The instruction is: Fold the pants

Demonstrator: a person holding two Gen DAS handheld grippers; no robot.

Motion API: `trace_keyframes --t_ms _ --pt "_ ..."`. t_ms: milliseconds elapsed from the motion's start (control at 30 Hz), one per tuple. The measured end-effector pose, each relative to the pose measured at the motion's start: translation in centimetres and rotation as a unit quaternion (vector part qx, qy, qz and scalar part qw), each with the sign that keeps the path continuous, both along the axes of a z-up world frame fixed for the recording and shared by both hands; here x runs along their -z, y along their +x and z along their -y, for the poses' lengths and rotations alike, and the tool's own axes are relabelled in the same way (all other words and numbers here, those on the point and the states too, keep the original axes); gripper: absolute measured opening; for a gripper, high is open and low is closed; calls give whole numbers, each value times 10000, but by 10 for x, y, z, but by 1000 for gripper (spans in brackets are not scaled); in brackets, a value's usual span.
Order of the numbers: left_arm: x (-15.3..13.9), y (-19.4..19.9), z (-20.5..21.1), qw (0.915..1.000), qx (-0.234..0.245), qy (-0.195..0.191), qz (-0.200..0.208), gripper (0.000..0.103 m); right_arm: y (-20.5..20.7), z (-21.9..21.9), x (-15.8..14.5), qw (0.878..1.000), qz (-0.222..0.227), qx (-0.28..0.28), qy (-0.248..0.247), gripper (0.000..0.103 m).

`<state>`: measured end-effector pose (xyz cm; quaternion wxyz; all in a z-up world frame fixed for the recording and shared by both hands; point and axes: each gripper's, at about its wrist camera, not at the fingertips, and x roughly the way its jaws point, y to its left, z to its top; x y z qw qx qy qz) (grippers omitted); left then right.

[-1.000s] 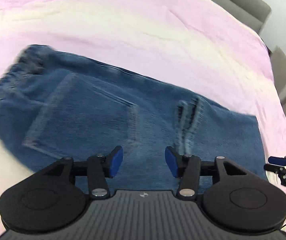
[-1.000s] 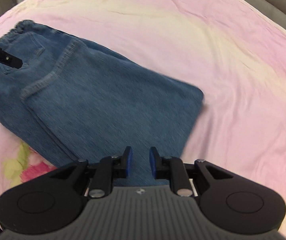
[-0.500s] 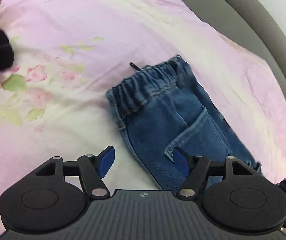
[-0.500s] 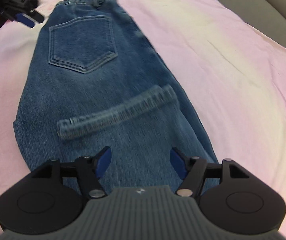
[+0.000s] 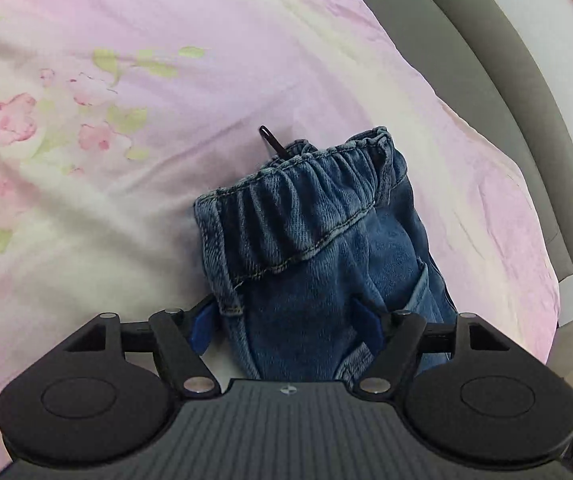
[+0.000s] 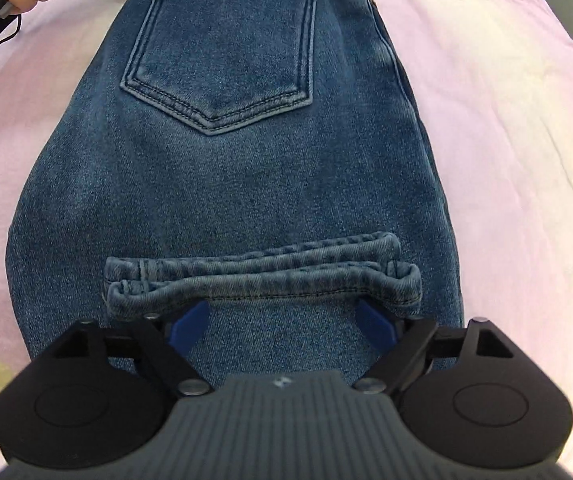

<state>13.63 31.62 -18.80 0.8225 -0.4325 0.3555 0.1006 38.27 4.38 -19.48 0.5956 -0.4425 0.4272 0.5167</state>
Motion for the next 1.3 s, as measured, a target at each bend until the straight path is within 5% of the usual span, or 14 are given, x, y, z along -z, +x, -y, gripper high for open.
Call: trace_keyframes --t_ms 167,400,567,700,933,1033,1133,1300 --pt "-13 -1 7 9999 -83 148 -1 59 4 -5 3 9999 14 118 -12 81" --pt "-100 4 46 9941 320 797 658 47 5 12 5 9990 -29 365 260 82" --pt "-171 16 103 9779 922 1621 939 45 -2 32 -4 9970 167 437 618 81" --pt "-213 23 163 9563 1442 2238 1205 43 -10 70 -28 9899 278 762 1166 68" --pt "-240 36 295 9018 2413 3259 1491 38 -25 187 -52 9676 615 1935 1502 70" --pt "-233 43 358 8698 2956 3651 1508 38 -37 242 -58 9507 704 2533 1647 70" --pt "-211 50 422 8294 3513 4106 1419 38 -45 297 -54 9333 578 3093 1732 70" --pt "-149 56 525 7455 4519 4796 1000 37 -66 357 -49 9026 571 3858 1824 70"
